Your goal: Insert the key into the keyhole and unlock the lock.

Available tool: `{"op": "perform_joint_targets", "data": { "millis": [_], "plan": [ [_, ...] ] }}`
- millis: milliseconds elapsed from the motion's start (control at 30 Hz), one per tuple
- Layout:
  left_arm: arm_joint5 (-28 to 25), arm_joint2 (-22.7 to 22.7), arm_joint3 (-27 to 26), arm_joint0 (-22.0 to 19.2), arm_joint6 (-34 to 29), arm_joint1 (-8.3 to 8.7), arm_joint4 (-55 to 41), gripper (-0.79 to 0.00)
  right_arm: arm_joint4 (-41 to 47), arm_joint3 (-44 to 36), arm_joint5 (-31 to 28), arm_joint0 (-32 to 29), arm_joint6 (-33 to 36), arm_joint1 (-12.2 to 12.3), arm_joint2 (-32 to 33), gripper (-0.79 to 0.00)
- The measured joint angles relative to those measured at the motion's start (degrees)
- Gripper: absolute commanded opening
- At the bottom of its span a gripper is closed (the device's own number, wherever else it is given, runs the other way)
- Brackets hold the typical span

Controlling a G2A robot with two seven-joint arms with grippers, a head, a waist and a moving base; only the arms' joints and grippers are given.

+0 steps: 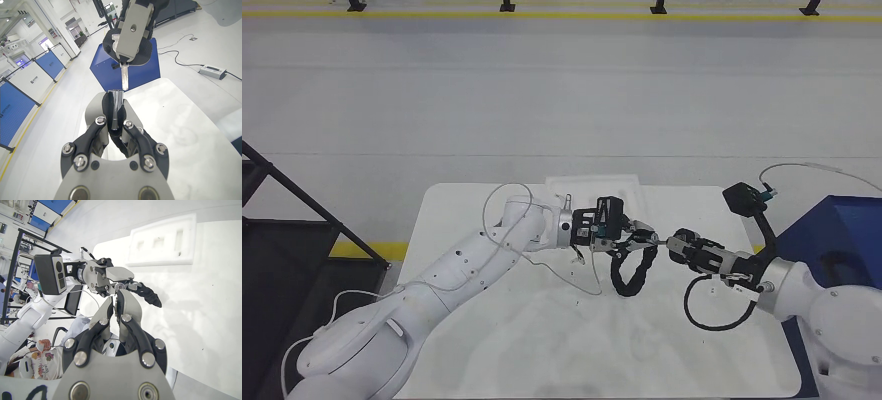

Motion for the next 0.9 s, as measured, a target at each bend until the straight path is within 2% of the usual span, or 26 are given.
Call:
{"op": "perform_joint_targets", "data": {
  "millis": [367, 467, 600, 900],
  "plan": [
    [-1.14, -0.30, 0.04, 0.52, -0.56, -0.05, -1.01, -0.785, 0.08, 0.01, -0.03, -0.02, 0.02, -0.01, 0.02, -0.785],
    [-1.01, -0.33, -0.04, 0.64, -0.67, -0.05, -1.03, -0.785, 0.27, 0.38, -1.05, -0.90, -1.89, -0.05, -0.32, -0.785],
    [0.53, -1.46, -1.68, 2.40, -3.29, 0.27, -0.76, -0.785, -0.19, 0.12, -1.51, -1.61, -2.60, 0.11, -0.46, -0.785],
    [0.04, -3.90, -4.64, 4.56, -4.97, 1.05, 1.36, -0.785, -1.07, -0.61, -1.61, -1.95, -2.43, 0.48, -0.92, -0.785]
  ]
}}
